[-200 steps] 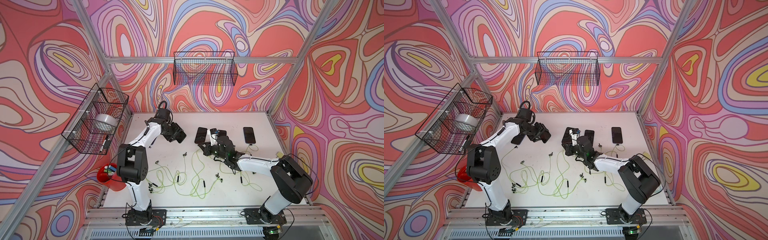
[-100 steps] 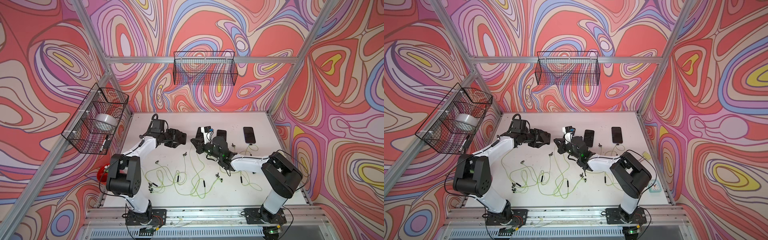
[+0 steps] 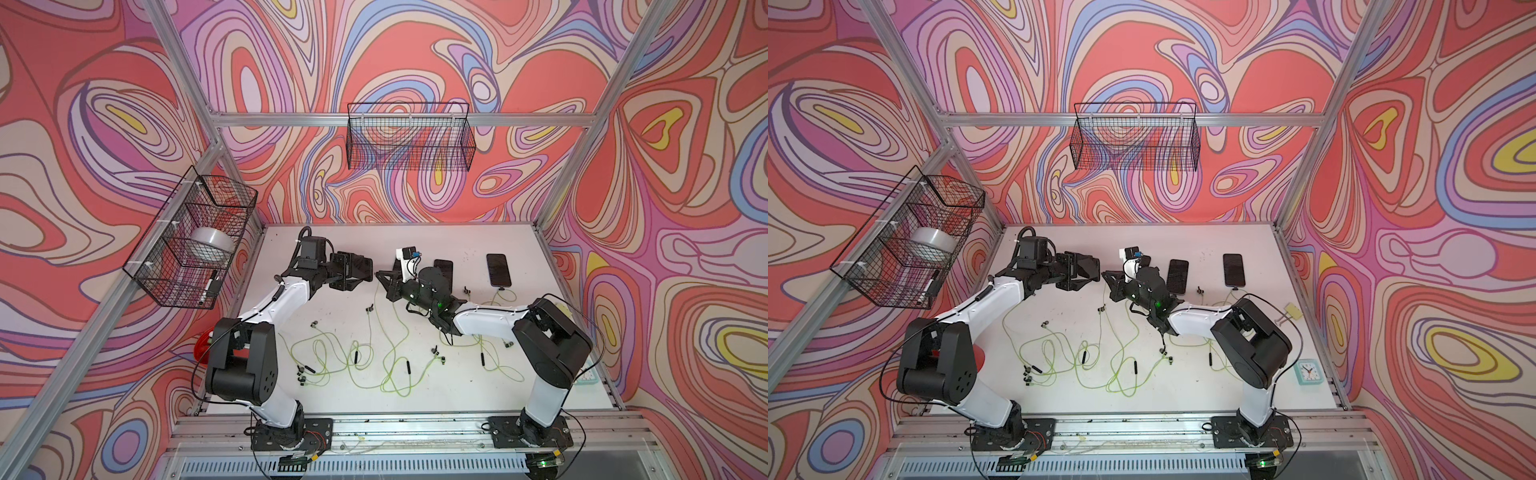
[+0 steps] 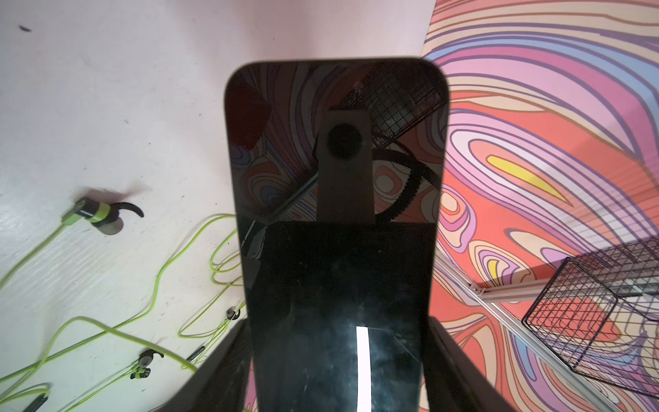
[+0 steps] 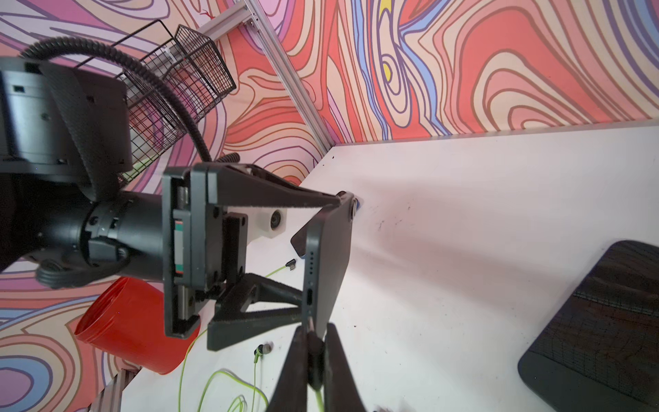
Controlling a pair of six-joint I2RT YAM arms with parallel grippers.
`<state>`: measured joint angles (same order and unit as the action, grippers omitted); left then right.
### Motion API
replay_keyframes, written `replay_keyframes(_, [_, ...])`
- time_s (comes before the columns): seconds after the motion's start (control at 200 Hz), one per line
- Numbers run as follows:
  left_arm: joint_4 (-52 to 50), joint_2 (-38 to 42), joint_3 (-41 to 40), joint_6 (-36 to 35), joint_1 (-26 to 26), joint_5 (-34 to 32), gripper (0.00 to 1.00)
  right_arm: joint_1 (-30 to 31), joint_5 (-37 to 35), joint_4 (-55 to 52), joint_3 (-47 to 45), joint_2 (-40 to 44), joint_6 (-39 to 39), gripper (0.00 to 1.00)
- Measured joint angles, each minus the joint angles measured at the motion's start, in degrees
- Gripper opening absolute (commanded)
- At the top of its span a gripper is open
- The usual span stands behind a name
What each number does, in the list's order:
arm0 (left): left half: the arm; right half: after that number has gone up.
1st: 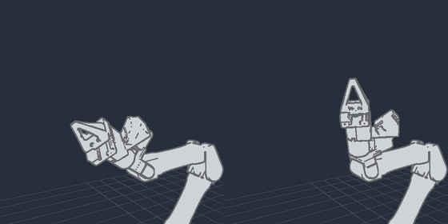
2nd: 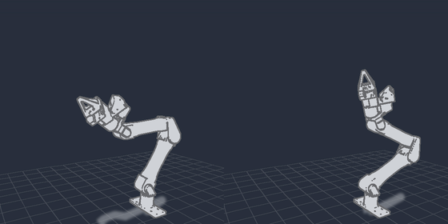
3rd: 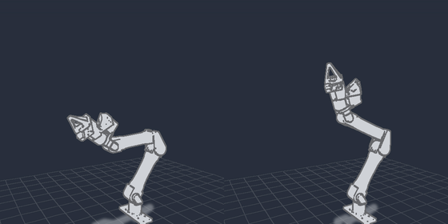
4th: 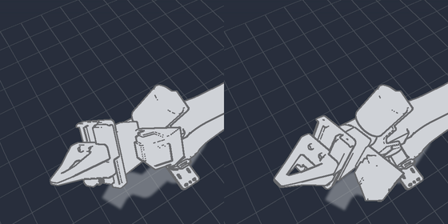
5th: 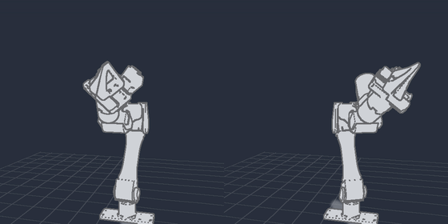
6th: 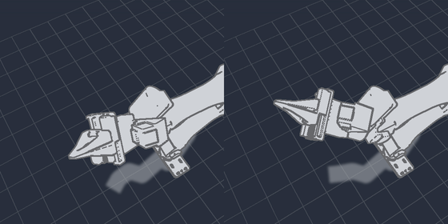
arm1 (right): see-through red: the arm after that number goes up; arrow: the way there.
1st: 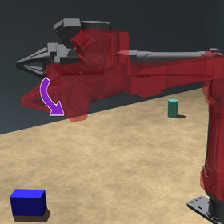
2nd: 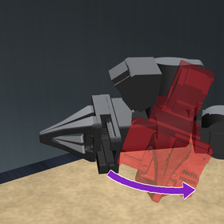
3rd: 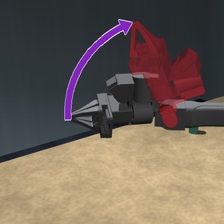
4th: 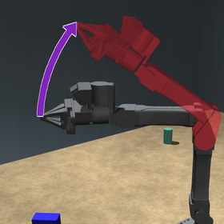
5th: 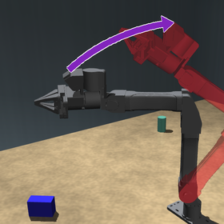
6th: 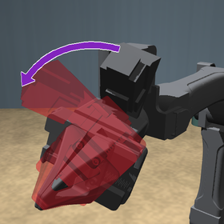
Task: Plug wired earphones into phones
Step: Insert the wired earphone into the phone.
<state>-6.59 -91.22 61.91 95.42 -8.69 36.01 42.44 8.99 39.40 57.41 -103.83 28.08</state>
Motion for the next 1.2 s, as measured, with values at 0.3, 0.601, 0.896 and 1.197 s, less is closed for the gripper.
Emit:
replay_keyframes(0.3, [0.8, 0.1, -0.7, 0.0, 0.0, 0.3, 0.0, 0.0, 0.2, -0.1, 1.7, -1.3, 0.0, 0.0])
replay_keyframes(0.601, [1.4, 0.1, -1.3, 0.0, 0.1, 0.4, 0.0, 0.0, 0.3, -0.7, 2.3, -2.3, 0.0, 0.0])
replay_keyframes(0.896, [1.7, 0.2, -1.3, 0.0, 0.5, -0.5, 0.0, 0.0, 0.4, -1.7, 4.0, -3.4, 0.2, 0.0])
replay_keyframes(1.197, [1.7, 0.6, -1.3, 0.2, 0.5, -1.4, 0.0, 0.0, 0.6, -2.8, 4.6, -3.6, 0.7, 0.0])
